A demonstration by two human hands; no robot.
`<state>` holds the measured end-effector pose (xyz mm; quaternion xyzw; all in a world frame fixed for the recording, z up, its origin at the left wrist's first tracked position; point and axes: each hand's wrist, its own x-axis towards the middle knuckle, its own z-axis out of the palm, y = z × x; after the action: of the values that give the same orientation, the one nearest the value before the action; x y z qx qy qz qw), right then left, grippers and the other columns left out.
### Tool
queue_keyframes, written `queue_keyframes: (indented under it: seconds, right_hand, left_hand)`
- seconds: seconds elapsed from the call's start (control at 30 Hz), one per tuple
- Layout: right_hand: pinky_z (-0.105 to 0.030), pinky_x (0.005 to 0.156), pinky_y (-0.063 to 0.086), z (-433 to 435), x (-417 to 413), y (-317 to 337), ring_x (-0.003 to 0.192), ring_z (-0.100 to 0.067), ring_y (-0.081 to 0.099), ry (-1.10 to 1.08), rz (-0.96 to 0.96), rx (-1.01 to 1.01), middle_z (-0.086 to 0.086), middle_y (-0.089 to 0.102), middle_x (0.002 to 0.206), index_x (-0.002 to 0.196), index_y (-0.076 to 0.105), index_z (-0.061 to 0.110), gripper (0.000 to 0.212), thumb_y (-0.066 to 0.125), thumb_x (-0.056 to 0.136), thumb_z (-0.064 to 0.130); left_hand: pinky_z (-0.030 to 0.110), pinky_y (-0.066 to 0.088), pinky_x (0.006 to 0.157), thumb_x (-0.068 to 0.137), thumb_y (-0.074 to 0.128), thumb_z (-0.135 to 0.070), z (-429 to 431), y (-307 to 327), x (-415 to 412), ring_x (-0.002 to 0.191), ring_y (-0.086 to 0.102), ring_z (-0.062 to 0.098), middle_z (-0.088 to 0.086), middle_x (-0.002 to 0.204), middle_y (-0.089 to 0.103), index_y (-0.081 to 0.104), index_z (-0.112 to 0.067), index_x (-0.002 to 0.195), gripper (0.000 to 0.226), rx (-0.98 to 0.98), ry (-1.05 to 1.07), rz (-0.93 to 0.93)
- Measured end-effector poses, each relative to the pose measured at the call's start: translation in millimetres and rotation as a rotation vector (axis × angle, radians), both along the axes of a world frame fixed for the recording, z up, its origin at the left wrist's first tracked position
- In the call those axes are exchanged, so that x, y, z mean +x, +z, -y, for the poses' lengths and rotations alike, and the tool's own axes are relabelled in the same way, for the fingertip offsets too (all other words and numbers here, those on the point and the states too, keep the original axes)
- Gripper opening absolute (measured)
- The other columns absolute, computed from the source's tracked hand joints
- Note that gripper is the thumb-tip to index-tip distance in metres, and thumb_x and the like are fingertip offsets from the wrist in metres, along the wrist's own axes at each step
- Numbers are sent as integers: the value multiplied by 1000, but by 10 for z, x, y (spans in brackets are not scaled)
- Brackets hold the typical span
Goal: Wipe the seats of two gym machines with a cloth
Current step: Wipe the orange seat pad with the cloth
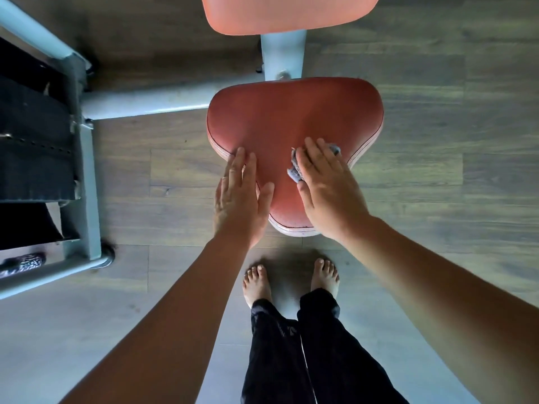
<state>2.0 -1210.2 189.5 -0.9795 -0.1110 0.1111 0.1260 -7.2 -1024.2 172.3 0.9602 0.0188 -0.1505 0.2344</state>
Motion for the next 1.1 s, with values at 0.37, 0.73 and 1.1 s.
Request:
queue_keyframes:
  seconds: [0.37, 0.73, 1.1]
  right_hand:
    - [-54, 125, 17, -353, 1130, -178, 154, -36, 22, -118, -39, -113, -18, 29, 163, 157, 29, 6, 60, 35, 103, 31]
    - [-50, 126, 21, -26, 1019, -163, 152, -37, 29, 64, -55, -23, -18, 36, 161, 156, 37, 9, 62, 47, 100, 35]
    - [-47, 123, 27, -145, 490, 48, 148, -42, 29, -55, -80, -27, -24, 39, 156, 151, 42, 7, 68, 56, 98, 48]
  left_hand:
    - [50, 25, 127, 107, 37, -49, -39, -54, -8, 162, 11, 18, -1, 175, 10, 24, -19, 165, 67, -18, -11, 1]
    - [45, 16, 130, 108, 35, -50, -54, 11, -12, 163, 3, 16, -4, 176, 2, 16, -24, 167, 67, 20, -41, -40]
    - [47, 15, 130, 108, 31, -54, -67, 273, -215, 163, 2, 19, -3, 176, 6, 13, -24, 167, 69, 75, -65, -96]
